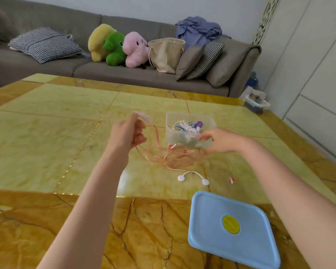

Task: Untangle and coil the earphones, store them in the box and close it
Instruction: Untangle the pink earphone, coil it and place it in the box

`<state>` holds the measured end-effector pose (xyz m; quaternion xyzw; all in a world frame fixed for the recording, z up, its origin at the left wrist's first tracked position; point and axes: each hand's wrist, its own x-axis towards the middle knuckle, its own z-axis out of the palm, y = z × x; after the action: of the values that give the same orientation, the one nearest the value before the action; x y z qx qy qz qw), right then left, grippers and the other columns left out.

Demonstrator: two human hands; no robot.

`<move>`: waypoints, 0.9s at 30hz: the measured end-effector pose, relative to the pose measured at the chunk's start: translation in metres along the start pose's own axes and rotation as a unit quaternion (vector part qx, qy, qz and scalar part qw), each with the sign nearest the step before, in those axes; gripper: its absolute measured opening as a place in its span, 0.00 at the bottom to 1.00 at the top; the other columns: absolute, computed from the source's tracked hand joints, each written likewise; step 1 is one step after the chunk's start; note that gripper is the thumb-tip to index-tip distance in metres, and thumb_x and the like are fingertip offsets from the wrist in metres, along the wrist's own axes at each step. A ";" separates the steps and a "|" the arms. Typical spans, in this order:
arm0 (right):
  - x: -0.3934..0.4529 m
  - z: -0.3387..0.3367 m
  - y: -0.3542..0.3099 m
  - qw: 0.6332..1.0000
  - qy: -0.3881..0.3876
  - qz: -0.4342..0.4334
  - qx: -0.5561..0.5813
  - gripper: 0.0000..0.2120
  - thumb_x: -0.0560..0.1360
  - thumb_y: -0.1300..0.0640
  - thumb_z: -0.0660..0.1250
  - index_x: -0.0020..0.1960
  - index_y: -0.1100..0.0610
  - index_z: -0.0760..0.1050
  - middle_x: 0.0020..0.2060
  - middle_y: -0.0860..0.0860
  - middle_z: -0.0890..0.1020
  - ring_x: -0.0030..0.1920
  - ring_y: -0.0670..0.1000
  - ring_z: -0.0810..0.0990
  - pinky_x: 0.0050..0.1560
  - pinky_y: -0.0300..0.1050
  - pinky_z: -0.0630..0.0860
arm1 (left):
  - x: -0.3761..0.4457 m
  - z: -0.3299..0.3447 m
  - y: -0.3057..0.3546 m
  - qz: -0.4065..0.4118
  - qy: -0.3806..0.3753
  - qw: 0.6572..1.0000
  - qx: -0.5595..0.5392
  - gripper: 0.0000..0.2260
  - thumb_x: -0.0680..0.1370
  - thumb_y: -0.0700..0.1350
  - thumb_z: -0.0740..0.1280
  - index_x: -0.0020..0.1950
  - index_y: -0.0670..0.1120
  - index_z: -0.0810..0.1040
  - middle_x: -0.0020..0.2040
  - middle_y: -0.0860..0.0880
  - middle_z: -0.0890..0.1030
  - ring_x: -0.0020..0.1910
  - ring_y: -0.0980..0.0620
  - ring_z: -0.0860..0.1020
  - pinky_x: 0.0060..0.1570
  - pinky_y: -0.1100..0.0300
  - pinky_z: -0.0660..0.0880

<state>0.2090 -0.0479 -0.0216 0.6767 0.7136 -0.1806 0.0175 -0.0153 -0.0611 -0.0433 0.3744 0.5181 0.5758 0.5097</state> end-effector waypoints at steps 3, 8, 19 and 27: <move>-0.003 -0.005 -0.028 0.984 -0.007 -0.113 0.139 0.27 0.70 0.59 0.73 0.67 0.52 0.70 0.63 0.46 0.74 0.62 0.49 0.73 0.55 0.38 0.68 | -0.009 0.021 -0.003 0.110 -0.054 0.979 0.163 0.17 0.79 0.45 0.60 0.29 0.46 0.73 0.29 0.48 0.68 0.29 0.52 0.64 0.32 0.60 0.63; 0.003 -0.013 -0.066 0.969 0.015 -0.160 0.187 0.07 0.71 0.62 0.69 0.41 0.51 0.76 0.30 0.44 0.79 0.29 0.45 0.74 0.29 0.36 0.69 | -0.008 0.040 -0.012 0.181 -0.085 0.958 0.205 0.14 0.75 0.50 0.64 0.34 0.43 0.73 0.31 0.46 0.73 0.27 0.55 0.64 0.30 0.59 0.61; -0.025 -0.072 -0.032 0.759 0.076 0.051 0.645 0.33 0.73 0.31 0.55 0.38 0.62 0.76 0.29 0.55 0.78 0.27 0.53 0.75 0.29 0.40 0.75 | 0.012 0.039 -0.013 0.173 0.016 0.920 0.351 0.14 0.78 0.48 0.63 0.40 0.39 0.79 0.27 0.49 0.71 0.27 0.52 0.67 0.27 0.59 0.59; -0.057 -0.119 -0.041 0.822 0.420 -0.066 0.379 0.26 0.79 0.41 0.56 0.35 0.60 0.78 0.33 0.50 0.80 0.36 0.46 0.75 0.50 0.40 0.70 | -0.002 0.055 0.023 0.166 0.026 0.940 0.298 0.18 0.81 0.47 0.57 0.33 0.45 0.75 0.26 0.49 0.69 0.25 0.51 0.66 0.26 0.60 0.59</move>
<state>0.2003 -0.0701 0.1141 0.5917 0.5695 -0.1358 -0.5542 0.0329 -0.0495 -0.0102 0.5745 0.6098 0.4809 0.2586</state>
